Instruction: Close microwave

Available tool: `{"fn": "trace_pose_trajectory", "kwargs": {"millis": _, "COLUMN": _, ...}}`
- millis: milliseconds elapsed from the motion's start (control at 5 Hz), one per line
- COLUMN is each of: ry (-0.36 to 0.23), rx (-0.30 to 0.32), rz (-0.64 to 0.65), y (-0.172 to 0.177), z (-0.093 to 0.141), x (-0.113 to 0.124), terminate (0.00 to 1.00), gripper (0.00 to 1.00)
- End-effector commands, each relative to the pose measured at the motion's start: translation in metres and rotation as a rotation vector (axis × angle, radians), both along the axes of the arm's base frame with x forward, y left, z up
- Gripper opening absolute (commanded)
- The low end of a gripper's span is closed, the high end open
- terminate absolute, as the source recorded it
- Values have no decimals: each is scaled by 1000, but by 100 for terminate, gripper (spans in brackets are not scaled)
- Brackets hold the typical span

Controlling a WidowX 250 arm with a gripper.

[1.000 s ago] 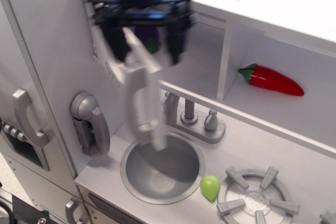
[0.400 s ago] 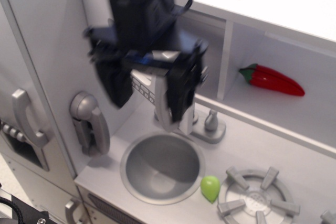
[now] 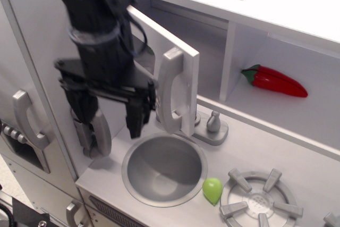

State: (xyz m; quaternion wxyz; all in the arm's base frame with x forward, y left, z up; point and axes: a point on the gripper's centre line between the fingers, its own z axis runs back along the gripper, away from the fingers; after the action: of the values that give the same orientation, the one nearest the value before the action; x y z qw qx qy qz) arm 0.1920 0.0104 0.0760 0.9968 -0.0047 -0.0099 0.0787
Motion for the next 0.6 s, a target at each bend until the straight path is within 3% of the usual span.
{"fn": "trace_pose_trajectory", "kwargs": {"millis": 0, "ry": -70, "rx": 60, "rz": 118, "y": 34, "z": -10, "x": 48, "terminate": 0, "gripper": 100}}
{"fn": "trace_pose_trajectory", "kwargs": {"millis": 400, "ry": -111, "rx": 38, "rz": 149, "y": 29, "z": 1, "x": 69, "terminate": 0, "gripper": 100}}
